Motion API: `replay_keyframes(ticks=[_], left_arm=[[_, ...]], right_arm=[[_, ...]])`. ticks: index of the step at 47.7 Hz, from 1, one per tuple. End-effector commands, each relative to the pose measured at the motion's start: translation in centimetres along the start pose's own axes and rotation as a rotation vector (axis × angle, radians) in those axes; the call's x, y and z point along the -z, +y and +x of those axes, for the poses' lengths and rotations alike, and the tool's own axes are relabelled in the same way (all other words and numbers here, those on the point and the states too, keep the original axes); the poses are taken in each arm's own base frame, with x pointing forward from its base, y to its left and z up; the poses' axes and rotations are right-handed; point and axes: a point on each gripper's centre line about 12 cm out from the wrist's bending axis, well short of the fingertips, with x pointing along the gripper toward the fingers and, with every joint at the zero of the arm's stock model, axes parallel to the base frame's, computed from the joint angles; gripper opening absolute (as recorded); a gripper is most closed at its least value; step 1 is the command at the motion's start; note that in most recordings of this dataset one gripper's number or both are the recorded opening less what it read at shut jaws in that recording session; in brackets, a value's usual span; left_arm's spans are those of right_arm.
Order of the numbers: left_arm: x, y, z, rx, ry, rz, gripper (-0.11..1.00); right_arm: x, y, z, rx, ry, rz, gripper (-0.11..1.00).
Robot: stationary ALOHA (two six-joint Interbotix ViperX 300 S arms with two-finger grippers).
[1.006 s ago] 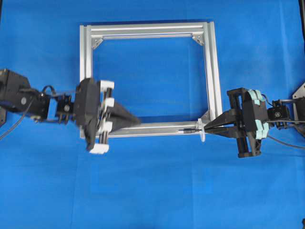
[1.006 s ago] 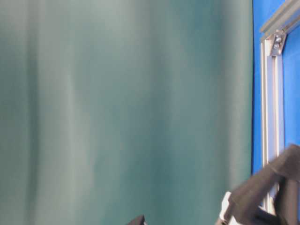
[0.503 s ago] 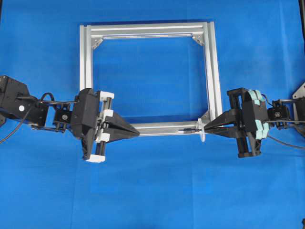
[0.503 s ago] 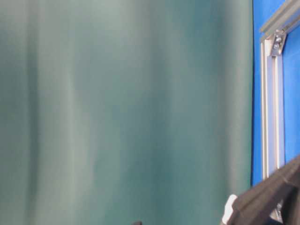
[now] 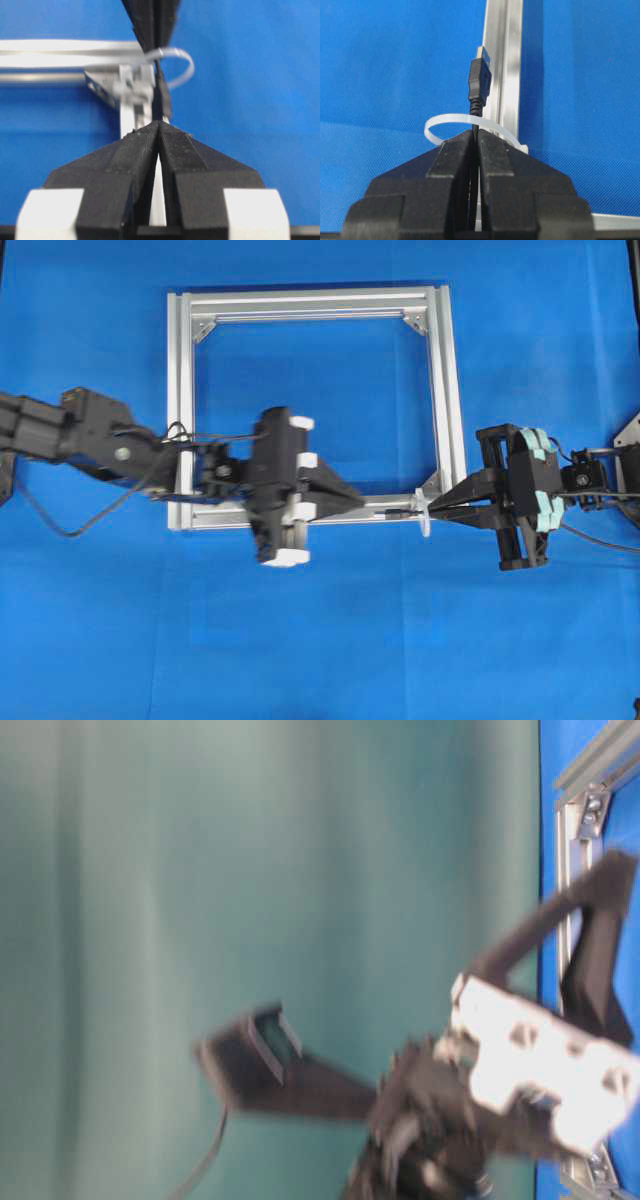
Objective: Insert the wire through the string loop located on the right side.
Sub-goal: 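Move the left gripper toward the plug emerging from the loop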
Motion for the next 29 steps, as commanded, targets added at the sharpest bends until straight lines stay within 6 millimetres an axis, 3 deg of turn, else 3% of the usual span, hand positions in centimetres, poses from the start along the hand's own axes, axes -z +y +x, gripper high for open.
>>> replay_keyframes(ticks=[1, 16, 29], left_arm=[[-2.3, 0.1, 0.9, -0.002, -0.022, 0.001, 0.01], [-3.2, -0.2, 2.7, 0.005, -0.003, 0.004, 0.01], [-3.0, -0.3, 2.9, 0.006, 0.005, -0.005, 0.01]], right_arm=[[-0.7, 0.1, 0.1, -0.002, -0.026, 0.002, -0.03], [-0.8, 0.1, 0.1, -0.002, -0.027, 0.002, -0.03], [-0.8, 0.1, 0.1, -0.002, -0.027, 0.002, -0.03]])
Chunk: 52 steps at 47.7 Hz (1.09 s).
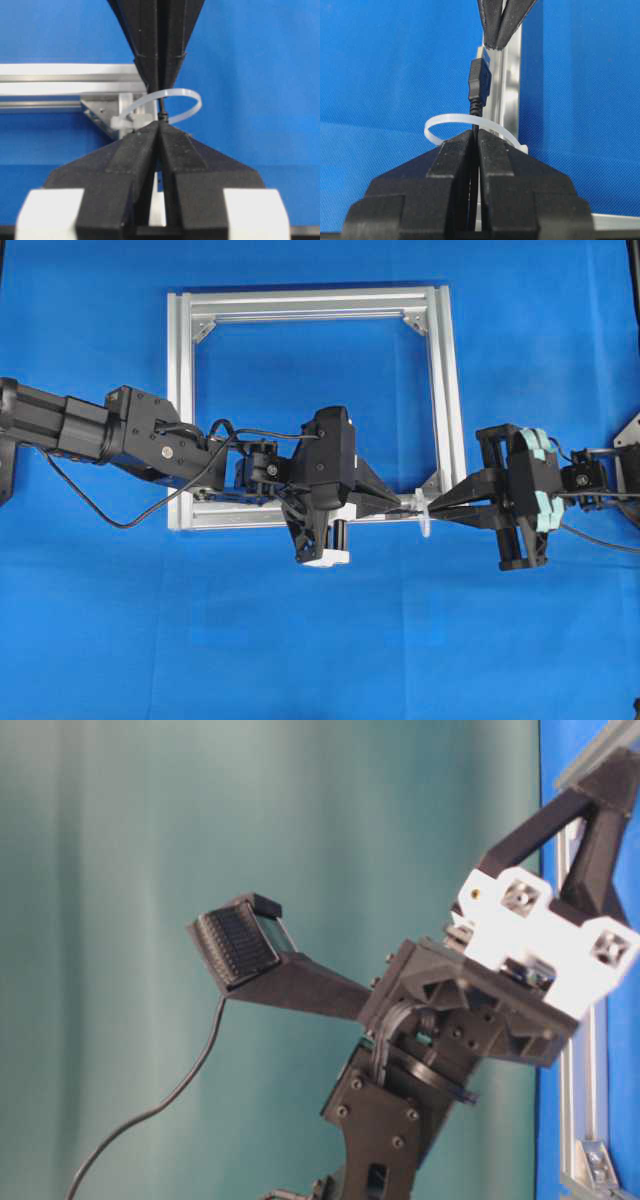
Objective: Insert the wire through the string loop located on the right side.
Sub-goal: 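Move the left gripper toward the plug emerging from the loop, then close the left gripper on the USB plug beyond the loop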
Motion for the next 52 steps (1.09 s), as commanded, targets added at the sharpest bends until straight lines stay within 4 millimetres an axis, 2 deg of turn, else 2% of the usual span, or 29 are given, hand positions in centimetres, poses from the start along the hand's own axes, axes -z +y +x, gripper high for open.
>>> replay_keyframes(ticks=[1, 4, 6, 16, 21, 30, 44, 52], left_arm=[[-1.6, -0.3, -0.2, 0.008, -0.042, 0.0, 0.01], [-1.6, -0.6, -0.2, 0.012, -0.042, 0.002, 0.04], [-1.7, -0.8, -0.2, 0.017, -0.045, 0.005, 0.1], [-1.7, -1.2, -0.1, 0.025, -0.053, 0.005, 0.71], [-1.8, -1.1, -0.1, 0.023, -0.055, 0.002, 0.9], [-1.8, -1.1, 0.0, 0.023, -0.056, 0.001, 0.87], [1.0, -0.8, 2.0, 0.016, -0.009, 0.0, 0.87], [1.3, -0.8, 2.1, 0.015, -0.003, 0.002, 0.87]], right_arm=[[-0.7, 0.1, 0.1, -0.002, -0.024, 0.002, -0.03], [-0.7, 0.1, 0.1, -0.002, -0.026, 0.002, -0.03], [-0.7, 0.1, 0.1, -0.002, -0.026, 0.002, -0.03], [-0.7, 0.0, 0.1, 0.0, -0.026, 0.003, -0.03], [-0.7, 0.0, 0.1, 0.0, -0.026, 0.003, -0.03], [-0.7, 0.0, 0.1, 0.0, -0.026, 0.003, -0.03], [-0.7, 0.0, 0.1, 0.0, -0.025, 0.003, -0.03], [-0.7, 0.0, 0.1, 0.0, -0.025, 0.003, -0.03]])
